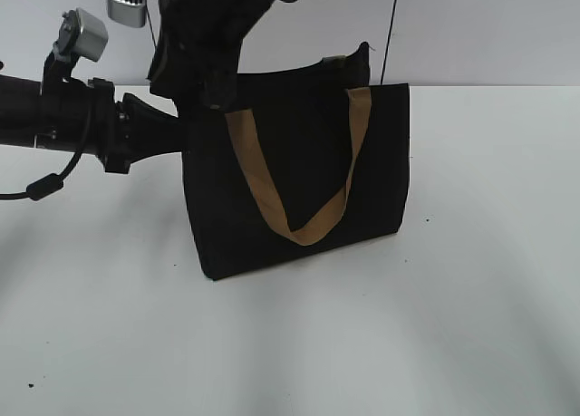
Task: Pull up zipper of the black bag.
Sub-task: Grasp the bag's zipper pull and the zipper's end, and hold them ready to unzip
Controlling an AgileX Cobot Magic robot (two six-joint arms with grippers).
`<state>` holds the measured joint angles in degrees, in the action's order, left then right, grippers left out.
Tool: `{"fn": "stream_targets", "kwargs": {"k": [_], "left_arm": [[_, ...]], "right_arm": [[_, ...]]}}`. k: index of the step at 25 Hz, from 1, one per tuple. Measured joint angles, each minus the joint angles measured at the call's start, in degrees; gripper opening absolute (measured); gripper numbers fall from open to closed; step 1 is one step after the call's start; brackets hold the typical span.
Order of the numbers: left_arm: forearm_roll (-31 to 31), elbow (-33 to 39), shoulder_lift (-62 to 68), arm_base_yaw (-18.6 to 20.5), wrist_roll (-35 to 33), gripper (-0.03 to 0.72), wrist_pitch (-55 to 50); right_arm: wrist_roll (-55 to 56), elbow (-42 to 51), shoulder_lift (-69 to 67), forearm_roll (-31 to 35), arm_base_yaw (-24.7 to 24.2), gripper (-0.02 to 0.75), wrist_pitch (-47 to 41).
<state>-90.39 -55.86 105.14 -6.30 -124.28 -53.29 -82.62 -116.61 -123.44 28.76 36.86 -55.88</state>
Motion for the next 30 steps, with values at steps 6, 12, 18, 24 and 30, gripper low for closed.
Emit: {"fn": "stream_targets", "kwargs": {"k": [6, 12, 18, 24, 30], "left_arm": [[-0.28, 0.0, -0.1, 0.0, 0.3, 0.039, 1.56], [-0.01, -0.11, -0.64, 0.0, 1.88, 0.039, 2.5], [4.03, -0.49, -1.14, 0.0, 6.27, 0.039, 2.83], [5.68, -0.62, -1.27, -0.12, 10.65, 0.039, 3.95], [8.37, -0.39, -0.62, -0.06, 11.06, 0.039, 7.22]], "right_arm": [[2.77, 0.0, 0.0, 1.87, -0.12, 0.039, -0.59], [12.05, 0.25, 0.9, 1.77, -0.33, 0.039, -0.88], [23.69, 0.31, 1.47, 0.76, -0.36, 0.039, -1.6], [32.6, 0.6, 1.47, 0.58, -0.36, 0.038, -0.11], [35.91, 0.45, 2.24, 2.3, -0.31, -0.008, 3.59]]}}
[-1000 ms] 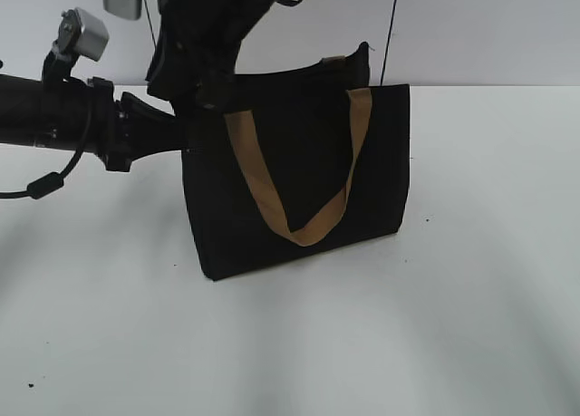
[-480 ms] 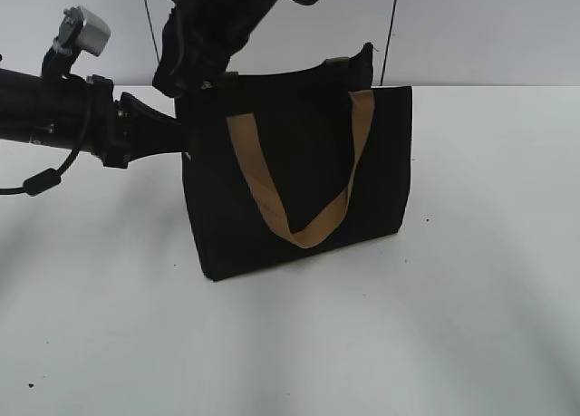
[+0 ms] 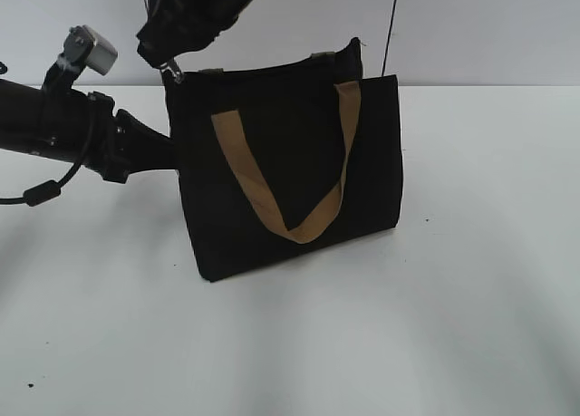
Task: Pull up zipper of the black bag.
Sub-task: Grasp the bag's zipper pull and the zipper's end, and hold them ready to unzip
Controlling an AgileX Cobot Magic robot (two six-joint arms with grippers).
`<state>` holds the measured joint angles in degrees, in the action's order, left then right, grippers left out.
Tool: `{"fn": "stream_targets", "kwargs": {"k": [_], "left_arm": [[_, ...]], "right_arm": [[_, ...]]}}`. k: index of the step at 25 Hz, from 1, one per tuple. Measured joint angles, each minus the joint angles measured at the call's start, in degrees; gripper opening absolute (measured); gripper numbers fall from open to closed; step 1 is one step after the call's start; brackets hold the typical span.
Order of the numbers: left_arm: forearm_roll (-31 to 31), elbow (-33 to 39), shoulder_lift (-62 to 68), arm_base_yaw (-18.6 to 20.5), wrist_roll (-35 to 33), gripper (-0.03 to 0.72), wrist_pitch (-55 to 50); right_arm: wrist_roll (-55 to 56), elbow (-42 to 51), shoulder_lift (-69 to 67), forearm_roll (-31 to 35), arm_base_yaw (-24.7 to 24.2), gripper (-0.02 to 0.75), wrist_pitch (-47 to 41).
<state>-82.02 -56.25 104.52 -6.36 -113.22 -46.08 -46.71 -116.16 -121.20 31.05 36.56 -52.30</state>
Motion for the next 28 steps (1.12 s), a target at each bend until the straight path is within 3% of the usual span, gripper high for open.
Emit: {"fn": "stream_targets", "kwargs": {"k": [9, 15, 19, 28], "left_arm": [[2.63, -0.05, -0.65, 0.0, 2.35, 0.039, 0.4], [10.56, -0.05, -3.83, 0.38, 9.4, 0.039, 0.91], [14.35, -0.05, -5.05, 2.24, 15.09, 0.039, 0.54], [17.09, -0.05, -7.42, 6.54, 17.65, 0.039, -1.26]], "right_arm": [[2.76, 0.0, 0.18, -1.18, 0.0, -0.01, -1.69], [7.89, 0.0, 1.27, -6.1, -1.74, -0.01, -4.46], [8.69, -0.07, 1.27, -6.37, -4.03, -0.01, -6.94], [8.94, -0.24, 1.27, -9.47, -7.21, -0.01, -9.6]]}}
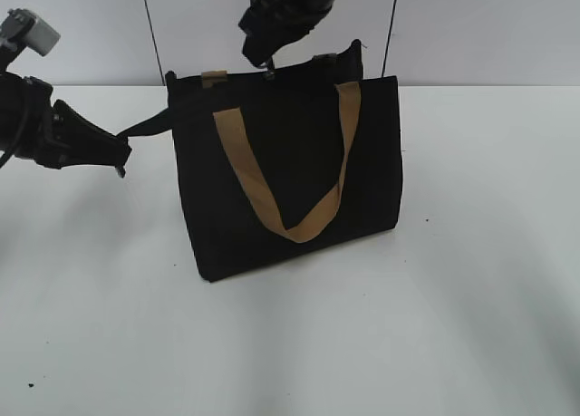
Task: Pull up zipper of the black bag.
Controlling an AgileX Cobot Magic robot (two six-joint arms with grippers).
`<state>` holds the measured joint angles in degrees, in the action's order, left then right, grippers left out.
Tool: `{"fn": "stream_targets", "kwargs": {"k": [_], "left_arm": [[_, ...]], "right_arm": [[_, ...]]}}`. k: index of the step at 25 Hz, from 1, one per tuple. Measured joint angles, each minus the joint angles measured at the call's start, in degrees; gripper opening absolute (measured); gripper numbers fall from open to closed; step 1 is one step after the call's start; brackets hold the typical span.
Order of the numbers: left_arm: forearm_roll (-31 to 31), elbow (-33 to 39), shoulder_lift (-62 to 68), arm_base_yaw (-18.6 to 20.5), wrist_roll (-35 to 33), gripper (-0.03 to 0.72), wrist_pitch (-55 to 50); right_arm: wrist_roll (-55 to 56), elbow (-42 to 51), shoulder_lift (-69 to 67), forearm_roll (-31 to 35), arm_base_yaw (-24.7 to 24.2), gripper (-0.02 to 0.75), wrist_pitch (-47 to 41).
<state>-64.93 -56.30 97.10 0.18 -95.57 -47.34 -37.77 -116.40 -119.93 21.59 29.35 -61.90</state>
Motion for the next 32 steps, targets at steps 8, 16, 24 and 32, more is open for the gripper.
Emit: {"fn": "stream_targets", "kwargs": {"k": [8, 16, 24, 32], "left_arm": [[0.24, 0.0, -0.1, 0.27, 0.23, 0.039, -0.16], [-1.15, 0.0, -0.1, 0.21, 0.23, 0.039, -1.53], [-1.86, 0.05, -0.1, 0.39, 0.3, 0.192, 0.19], [-4.99, 0.27, -1.79, 0.49, 2.05, 0.533, 2.22]], "right_arm": [[1.38, -0.23, 0.52, -9.22, -5.85, -0.01, -4.99], [3.82, -0.23, 0.54, -7.66, -7.91, -0.01, -7.01], [0.79, -0.3, 3.33, -3.59, -9.62, 0.33, -6.85], [2.16, -0.3, 5.49, -2.78, -9.62, 0.401, -7.61]]}}
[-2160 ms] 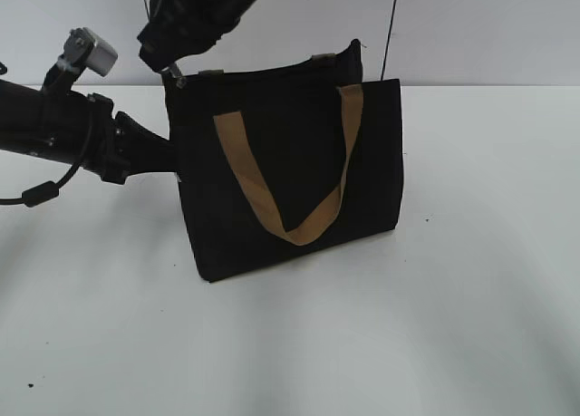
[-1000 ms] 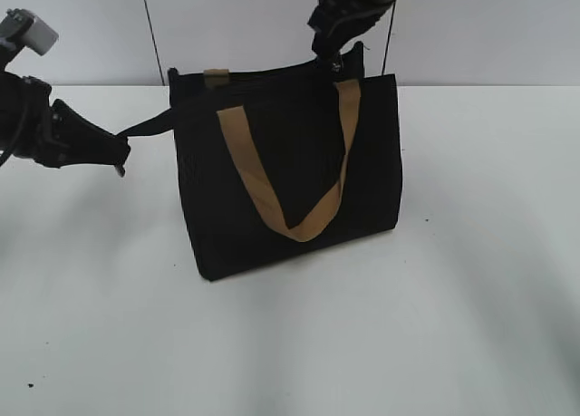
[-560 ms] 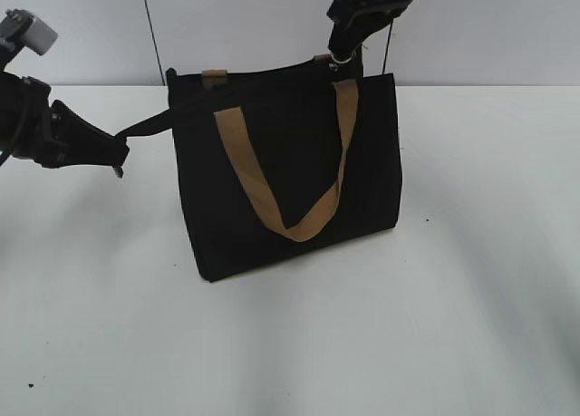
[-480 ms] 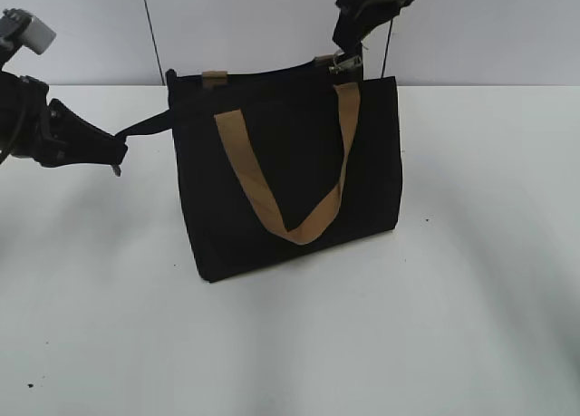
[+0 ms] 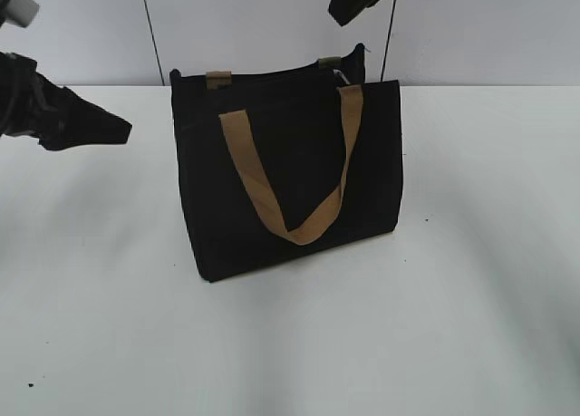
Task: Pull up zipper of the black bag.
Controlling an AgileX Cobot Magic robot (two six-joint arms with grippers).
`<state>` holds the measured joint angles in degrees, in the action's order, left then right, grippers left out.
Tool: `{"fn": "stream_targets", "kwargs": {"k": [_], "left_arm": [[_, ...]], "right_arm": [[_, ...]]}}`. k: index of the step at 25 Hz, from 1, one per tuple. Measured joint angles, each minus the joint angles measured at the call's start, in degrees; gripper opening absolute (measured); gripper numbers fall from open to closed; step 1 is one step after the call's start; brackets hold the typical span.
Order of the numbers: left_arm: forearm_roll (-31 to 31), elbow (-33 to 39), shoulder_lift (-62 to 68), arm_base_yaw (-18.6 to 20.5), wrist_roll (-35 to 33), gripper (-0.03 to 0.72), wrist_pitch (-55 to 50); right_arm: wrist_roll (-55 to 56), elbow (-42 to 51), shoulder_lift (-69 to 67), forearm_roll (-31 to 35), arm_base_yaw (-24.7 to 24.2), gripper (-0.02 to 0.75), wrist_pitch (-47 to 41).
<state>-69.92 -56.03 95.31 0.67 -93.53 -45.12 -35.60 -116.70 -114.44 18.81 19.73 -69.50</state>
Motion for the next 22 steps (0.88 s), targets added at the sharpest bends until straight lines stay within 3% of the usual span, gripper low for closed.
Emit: {"fn": "stream_targets", "kwargs": {"k": [3, 6, 9, 12, 16, 20, 22], "left_arm": [[0.95, 0.07, -3.01, 0.06, 4.26, 0.539, 3.6], [7.86, 0.07, -6.66, 0.06, 13.58, 0.529, 8.37], [20.82, 0.07, -9.94, 0.06, 27.52, 0.515, 14.15], [34.47, 0.07, -12.43, 0.19, 45.88, 0.51, 16.03], [54.03, -1.4, -13.28, 0.37, 69.85, 0.51, 10.26], [69.92, -5.69, -13.71, 0.37, 84.81, 0.498, 1.89], [73.55, -6.86, -15.16, 0.39, 88.51, 0.493, -0.44]], "right_arm": [[3.22, 0.0, 1.07, -1.44, 0.0, 0.4, -0.12], [8.33, 0.0, 2.29, -5.84, 0.0, 0.4, -0.12], [13.83, 0.0, 3.69, -13.28, 0.0, 0.4, -0.12], [19.65, 0.0, 5.07, -19.25, -0.41, 0.401, -0.17], [23.22, 0.17, 7.01, -21.51, -3.54, 0.401, -0.17], [23.86, 3.47, 11.81, -21.89, -9.04, 0.401, -0.12], [23.92, 7.27, 15.69, -21.96, -11.91, 0.401, -0.12]]}}
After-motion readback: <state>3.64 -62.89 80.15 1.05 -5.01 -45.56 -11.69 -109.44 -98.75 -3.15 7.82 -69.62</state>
